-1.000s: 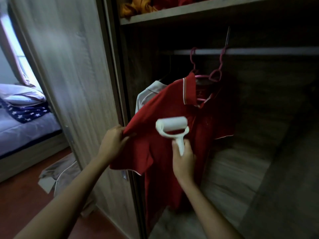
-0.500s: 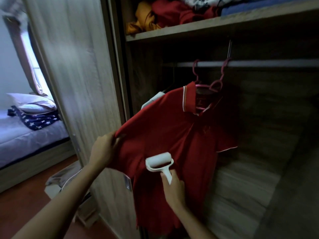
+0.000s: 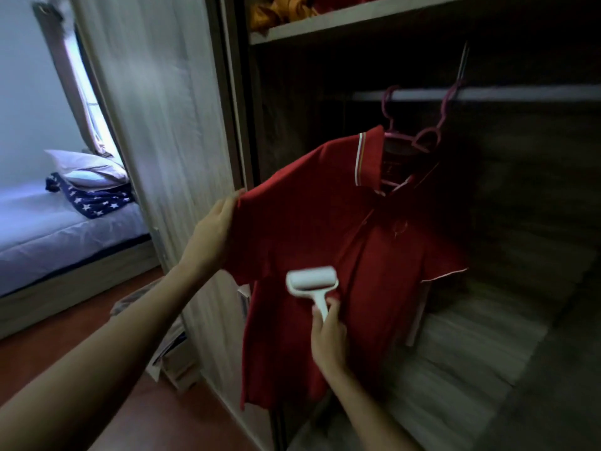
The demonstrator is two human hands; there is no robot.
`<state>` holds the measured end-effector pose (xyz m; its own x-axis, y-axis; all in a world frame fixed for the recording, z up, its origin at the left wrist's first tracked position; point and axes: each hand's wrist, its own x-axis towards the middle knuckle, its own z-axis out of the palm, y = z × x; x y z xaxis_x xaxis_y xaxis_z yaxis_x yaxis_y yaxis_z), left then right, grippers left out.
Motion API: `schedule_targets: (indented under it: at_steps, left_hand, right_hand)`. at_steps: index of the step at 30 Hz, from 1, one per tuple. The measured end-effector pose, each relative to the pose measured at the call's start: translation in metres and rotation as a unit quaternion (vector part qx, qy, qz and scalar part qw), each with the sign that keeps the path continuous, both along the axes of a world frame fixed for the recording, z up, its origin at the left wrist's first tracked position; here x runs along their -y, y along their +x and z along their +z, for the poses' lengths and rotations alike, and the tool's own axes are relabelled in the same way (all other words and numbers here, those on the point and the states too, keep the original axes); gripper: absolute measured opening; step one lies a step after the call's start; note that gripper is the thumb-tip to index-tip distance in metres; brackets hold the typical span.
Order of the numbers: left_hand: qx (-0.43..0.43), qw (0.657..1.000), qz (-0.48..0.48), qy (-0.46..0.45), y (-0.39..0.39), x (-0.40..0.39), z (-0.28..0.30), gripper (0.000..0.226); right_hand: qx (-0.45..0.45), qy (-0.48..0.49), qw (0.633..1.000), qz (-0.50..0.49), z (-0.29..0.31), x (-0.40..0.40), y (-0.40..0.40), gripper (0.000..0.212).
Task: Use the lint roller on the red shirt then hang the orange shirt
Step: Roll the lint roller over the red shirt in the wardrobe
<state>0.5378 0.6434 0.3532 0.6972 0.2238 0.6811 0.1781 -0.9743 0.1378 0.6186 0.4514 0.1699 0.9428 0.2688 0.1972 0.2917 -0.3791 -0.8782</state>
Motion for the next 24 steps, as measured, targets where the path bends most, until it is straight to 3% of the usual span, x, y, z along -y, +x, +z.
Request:
schedule_targets:
  at_steps: [3, 6, 10, 12, 17, 20, 24]
  left_hand:
    - [-0.045, 0.993, 0.013, 0.110, 0.002, -0.002, -0.003, 0.117]
    - [-0.082, 0.967, 0.021, 0.238, -0.001, -0.010, 0.000, 0.131]
    - [-0.109, 0.937, 0.005, 0.332, -0.006, -0.016, -0.002, 0.121]
    - [-0.120, 0.929, 0.010, 0.349, -0.005, -0.020, -0.005, 0.111]
    - [-0.140, 0.924, 0.033, 0.356, 0.008, -0.032, -0.005, 0.104]
    - [-0.134, 0.924, 0.040, 0.354, 0.015, -0.037, -0.003, 0.092]
    - [-0.096, 0.932, 0.031, 0.349, 0.019, -0.035, -0.010, 0.066]
  right_hand:
    - [-0.032, -0.039, 0.998, 0.035, -0.031, 0.005, -0.010, 0.025]
    - [0.052, 0.073, 0.996, -0.022, -0.017, 0.003, -0.002, 0.023]
    - [0.141, 0.187, 0.969, -0.074, 0.011, -0.002, 0.013, 0.040]
    - [0.130, 0.175, 0.973, -0.078, -0.006, -0.007, 0.017, 0.037]
    - [0.045, -0.009, 0.999, -0.013, -0.113, -0.013, 0.005, 0.032]
    - [0.049, 0.018, 0.998, -0.040, -0.125, -0.009, -0.001, 0.030]
    - [0.107, 0.095, 0.986, -0.091, -0.092, -0.020, 0.010, 0.044]
